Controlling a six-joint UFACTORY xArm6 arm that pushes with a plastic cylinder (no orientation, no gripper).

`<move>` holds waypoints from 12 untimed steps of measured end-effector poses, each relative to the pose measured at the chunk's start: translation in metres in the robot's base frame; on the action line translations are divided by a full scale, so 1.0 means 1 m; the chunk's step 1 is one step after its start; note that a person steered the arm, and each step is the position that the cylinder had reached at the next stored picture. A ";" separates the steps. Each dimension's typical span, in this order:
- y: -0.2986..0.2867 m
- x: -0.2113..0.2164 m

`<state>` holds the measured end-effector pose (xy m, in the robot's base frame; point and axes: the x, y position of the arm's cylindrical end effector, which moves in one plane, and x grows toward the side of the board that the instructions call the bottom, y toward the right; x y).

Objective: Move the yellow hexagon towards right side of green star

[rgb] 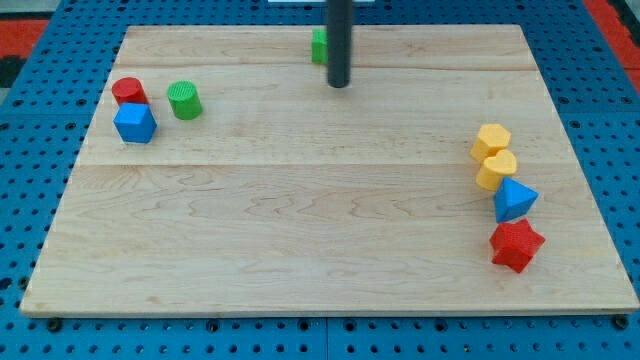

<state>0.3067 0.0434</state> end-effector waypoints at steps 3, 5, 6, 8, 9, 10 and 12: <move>-0.044 -0.073; 0.132 -0.011; 0.217 0.066; 0.104 0.084; 0.133 0.098; 0.158 0.141; 0.079 0.141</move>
<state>0.4472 0.1224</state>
